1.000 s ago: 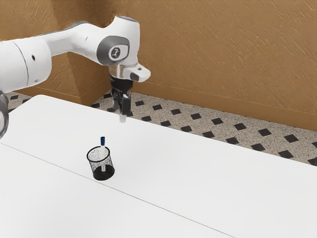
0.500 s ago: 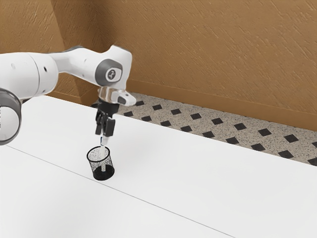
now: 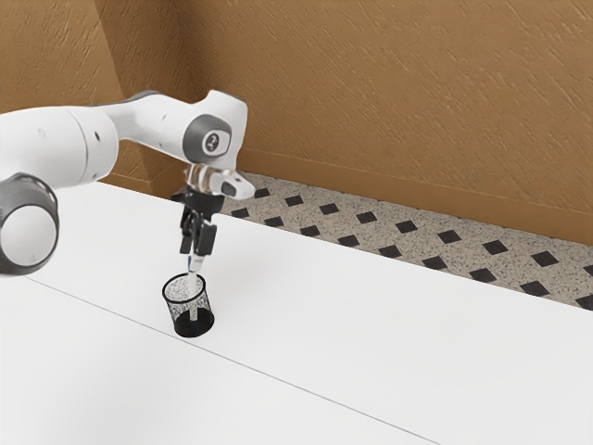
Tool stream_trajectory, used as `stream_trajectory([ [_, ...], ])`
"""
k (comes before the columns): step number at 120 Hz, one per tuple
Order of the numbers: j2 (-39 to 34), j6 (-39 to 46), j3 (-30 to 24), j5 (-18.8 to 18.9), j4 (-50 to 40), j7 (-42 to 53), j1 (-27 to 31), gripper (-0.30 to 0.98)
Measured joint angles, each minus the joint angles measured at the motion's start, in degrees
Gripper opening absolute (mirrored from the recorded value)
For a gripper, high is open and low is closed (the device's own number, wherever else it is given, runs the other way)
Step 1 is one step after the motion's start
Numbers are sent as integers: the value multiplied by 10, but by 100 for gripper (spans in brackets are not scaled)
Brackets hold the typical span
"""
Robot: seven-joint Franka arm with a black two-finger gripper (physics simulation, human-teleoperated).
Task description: Take the marker out of the pen holder and place it to the left of the pen holder.
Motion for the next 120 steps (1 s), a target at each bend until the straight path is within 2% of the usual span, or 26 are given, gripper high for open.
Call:
stream_trajectory([
  [68, 9, 2, 0, 3, 10, -5, -6, 3],
  [120, -128, -29, 3, 4, -28, -6, -27, -8],
])
